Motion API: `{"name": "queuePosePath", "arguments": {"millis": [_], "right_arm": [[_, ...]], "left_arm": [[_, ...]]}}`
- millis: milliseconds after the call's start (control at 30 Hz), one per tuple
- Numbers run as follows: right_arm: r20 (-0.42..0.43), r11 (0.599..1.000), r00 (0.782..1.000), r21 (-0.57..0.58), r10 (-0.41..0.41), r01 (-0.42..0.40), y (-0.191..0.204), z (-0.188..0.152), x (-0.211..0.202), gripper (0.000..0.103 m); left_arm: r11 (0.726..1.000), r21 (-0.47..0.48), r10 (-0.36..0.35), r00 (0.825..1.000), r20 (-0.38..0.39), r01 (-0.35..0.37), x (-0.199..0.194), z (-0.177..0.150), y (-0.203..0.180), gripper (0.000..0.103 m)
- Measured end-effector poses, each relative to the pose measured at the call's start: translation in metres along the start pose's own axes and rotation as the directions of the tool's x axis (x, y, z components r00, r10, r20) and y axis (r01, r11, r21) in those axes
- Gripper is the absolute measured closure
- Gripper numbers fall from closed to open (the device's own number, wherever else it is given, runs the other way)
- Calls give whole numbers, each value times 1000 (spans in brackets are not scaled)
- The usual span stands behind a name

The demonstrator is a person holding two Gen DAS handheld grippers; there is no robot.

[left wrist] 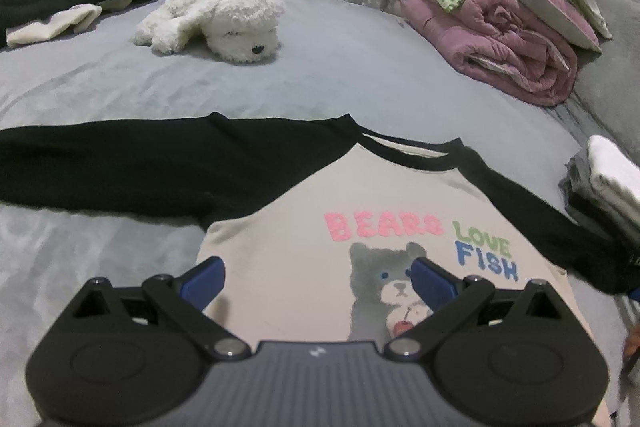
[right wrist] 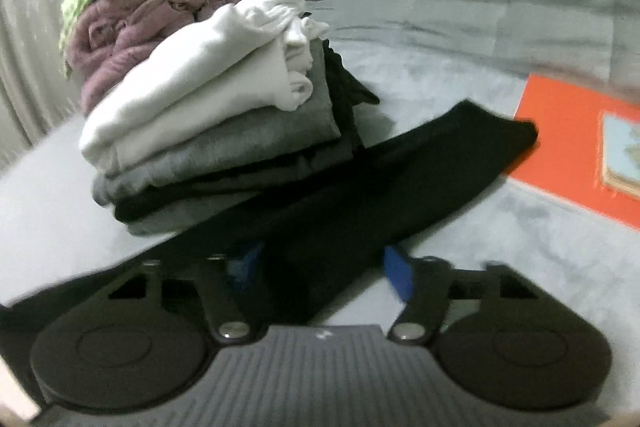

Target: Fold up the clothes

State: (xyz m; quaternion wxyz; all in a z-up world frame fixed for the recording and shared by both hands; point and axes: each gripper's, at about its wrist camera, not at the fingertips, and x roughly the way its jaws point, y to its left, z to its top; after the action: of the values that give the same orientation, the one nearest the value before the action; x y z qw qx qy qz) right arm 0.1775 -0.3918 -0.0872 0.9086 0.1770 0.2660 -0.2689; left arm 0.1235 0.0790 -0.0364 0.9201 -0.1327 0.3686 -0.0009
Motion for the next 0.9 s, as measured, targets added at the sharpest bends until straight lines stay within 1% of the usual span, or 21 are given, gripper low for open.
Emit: {"name": "queuePosePath", "arguments": {"millis": [33,67,100,167,233,467,667,900], "right_arm": [[7,1000,1000,-15,-15,15,2,-1,0,68],[10,1000,1000,-13,-16,16,1,0,0,87],[8,1000,1000,-2,-10,10,-1,1,-1,93],[7,1000,1000,21,0,0,-4,3,-2,95],[23,999,1000,37,7,-8,-4,6,-6,96],[123,997,991,42,59,-65,13,21,-39,96],[187,988,972,43,141,-152,29,32,-70,96],[229,965,941,18,250,-261,56,34,-104,96]], "left_arm": [[1000,-9,-7,1000,-1,7,0,1,0,3],[1000,-16,-13,1000,-2,13,-1,1,1,3],[1000,-24,-19,1000,-4,19,-1,2,1,3],[999,-28,-24,1000,-2,24,-3,2,2,3],[999,-26,-26,1000,1,26,-5,3,2,3],[999,-25,-19,1000,4,19,-8,4,5,3],[999,-34,-26,1000,12,26,-11,5,5,3],[998,-49,-34,999,18,35,-13,5,5,3]]}}
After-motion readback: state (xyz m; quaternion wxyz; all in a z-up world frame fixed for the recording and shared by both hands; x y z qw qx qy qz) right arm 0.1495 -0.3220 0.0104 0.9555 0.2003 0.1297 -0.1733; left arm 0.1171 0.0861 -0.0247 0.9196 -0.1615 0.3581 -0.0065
